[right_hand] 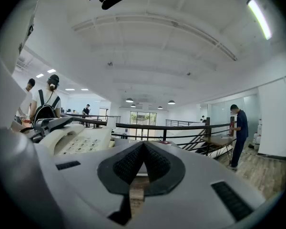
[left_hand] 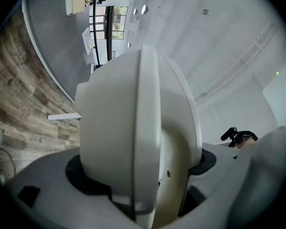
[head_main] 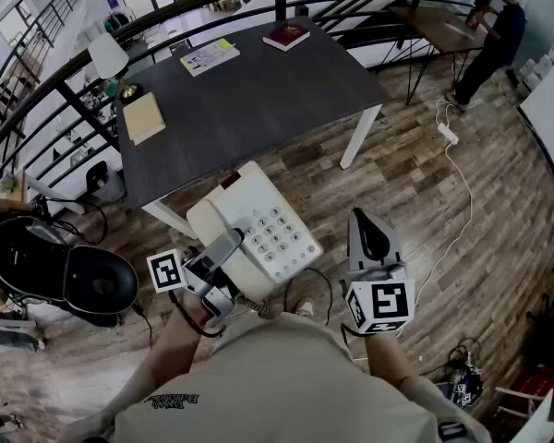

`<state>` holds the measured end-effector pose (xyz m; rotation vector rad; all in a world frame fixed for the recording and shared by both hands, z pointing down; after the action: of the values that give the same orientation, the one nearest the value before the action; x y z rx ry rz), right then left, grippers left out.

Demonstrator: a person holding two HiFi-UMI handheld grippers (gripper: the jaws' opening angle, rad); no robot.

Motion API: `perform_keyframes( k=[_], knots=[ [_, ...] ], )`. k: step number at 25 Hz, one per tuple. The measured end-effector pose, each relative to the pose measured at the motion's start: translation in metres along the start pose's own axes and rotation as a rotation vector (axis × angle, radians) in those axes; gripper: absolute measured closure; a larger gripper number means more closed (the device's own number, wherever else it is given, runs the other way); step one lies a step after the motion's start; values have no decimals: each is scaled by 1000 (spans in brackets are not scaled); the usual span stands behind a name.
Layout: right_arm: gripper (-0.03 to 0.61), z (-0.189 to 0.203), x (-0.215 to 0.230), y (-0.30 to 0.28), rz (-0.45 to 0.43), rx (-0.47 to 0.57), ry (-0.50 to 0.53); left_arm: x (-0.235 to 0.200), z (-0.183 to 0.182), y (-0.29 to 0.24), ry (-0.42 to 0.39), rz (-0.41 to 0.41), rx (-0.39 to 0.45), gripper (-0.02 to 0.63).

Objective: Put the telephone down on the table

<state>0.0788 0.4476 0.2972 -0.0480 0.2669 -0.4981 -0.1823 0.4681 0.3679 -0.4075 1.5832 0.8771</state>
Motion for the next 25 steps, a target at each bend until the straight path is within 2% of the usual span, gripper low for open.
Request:
perform_keyframes(
  k=[7, 13, 17, 25],
  knots=[
    [577, 2, 1, 8, 32, -24, -22, 0, 7, 1, 19, -16, -8, 155],
    [577, 0, 1, 14, 12, 17, -42, 0, 13, -1, 23, -14, -25, 155],
    [577, 2, 6, 17, 31, 35, -49, -2, 19, -8, 19, -22, -55, 156],
    [577, 9, 22, 19, 19, 55, -45, -12, 31, -25, 27, -37, -58, 156]
  ],
)
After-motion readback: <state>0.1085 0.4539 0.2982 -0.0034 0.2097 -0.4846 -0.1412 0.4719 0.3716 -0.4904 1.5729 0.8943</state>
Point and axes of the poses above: the fingertips, and each gripper's own axes: y backward along the fingers, x to its right, z out of its underside, the point moved 7 cm from there along y, backward along the fingers, and after that the axes turned 9 degrees about y, right-handed, at the moved point
